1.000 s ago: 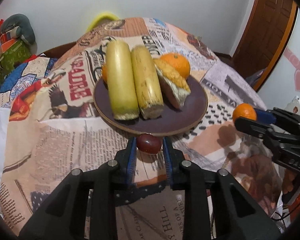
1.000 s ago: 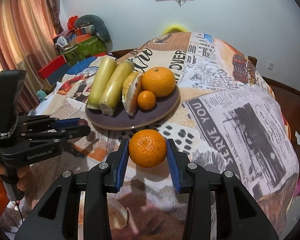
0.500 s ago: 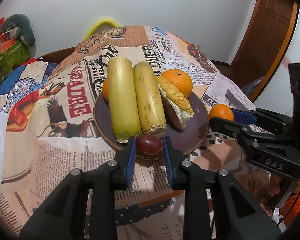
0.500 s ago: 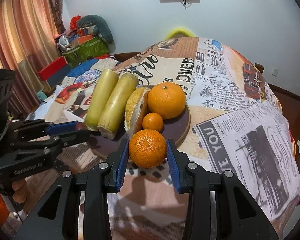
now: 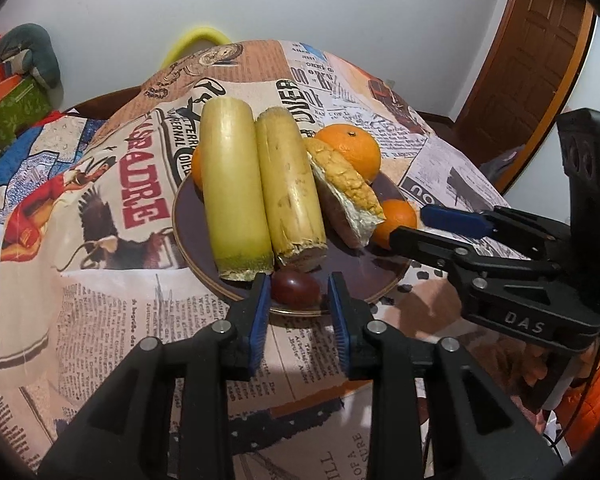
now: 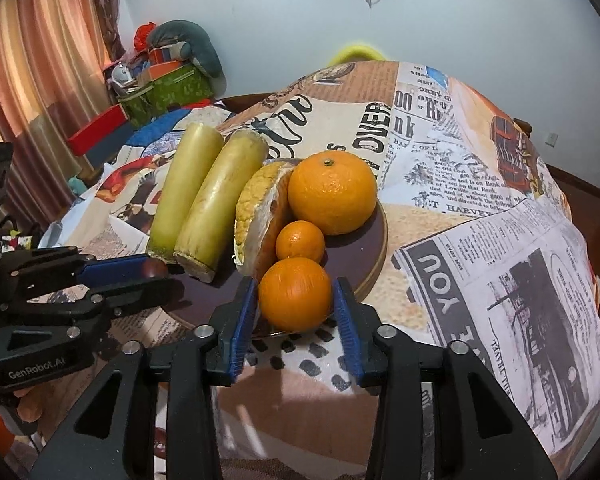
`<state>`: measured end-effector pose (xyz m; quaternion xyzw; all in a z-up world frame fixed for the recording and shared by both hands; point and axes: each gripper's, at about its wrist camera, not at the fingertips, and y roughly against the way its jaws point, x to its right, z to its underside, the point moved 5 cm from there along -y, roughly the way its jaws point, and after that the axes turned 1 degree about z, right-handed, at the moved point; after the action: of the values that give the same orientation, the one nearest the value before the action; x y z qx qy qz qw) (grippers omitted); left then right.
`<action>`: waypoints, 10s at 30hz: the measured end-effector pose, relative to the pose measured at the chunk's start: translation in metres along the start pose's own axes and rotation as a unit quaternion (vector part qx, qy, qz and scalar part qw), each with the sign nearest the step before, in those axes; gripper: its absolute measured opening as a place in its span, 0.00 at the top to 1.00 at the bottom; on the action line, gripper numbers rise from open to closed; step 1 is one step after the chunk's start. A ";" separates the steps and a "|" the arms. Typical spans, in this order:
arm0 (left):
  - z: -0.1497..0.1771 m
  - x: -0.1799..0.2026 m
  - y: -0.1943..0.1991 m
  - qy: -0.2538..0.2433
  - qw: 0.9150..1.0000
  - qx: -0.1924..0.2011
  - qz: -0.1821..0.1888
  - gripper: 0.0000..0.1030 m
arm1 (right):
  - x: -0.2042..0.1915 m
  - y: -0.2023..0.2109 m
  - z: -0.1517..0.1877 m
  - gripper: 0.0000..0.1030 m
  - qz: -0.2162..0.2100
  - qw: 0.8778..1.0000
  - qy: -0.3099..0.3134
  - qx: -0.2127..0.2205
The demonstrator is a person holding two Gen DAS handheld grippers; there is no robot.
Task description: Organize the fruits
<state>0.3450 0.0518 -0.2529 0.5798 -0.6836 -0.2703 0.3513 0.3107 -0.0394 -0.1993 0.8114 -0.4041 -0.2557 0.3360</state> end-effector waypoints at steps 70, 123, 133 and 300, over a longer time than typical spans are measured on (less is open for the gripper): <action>0.093 0.017 0.068 0.015 1.000 -0.023 -0.014 0.49 | -0.028 0.065 0.098 0.51 -0.001 0.999 -0.012 -0.046; 0.039 0.006 0.034 0.023 1.000 -0.005 0.005 0.77 | 0.011 0.067 0.037 0.59 0.011 0.999 -0.019 0.045; -0.004 -0.031 0.029 0.029 0.999 0.025 -0.024 0.77 | 0.004 0.044 0.004 0.59 0.011 0.999 0.004 0.052; 0.019 0.081 0.323 -0.031 0.937 0.342 -0.056 0.00 | -0.065 0.290 0.000 0.00 0.098 0.940 -0.001 0.327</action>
<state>0.1290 0.0303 -0.0003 0.6938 -0.7117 -0.0572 0.0944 0.1354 -0.1150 0.0279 0.8329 -0.5431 -0.0759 0.0746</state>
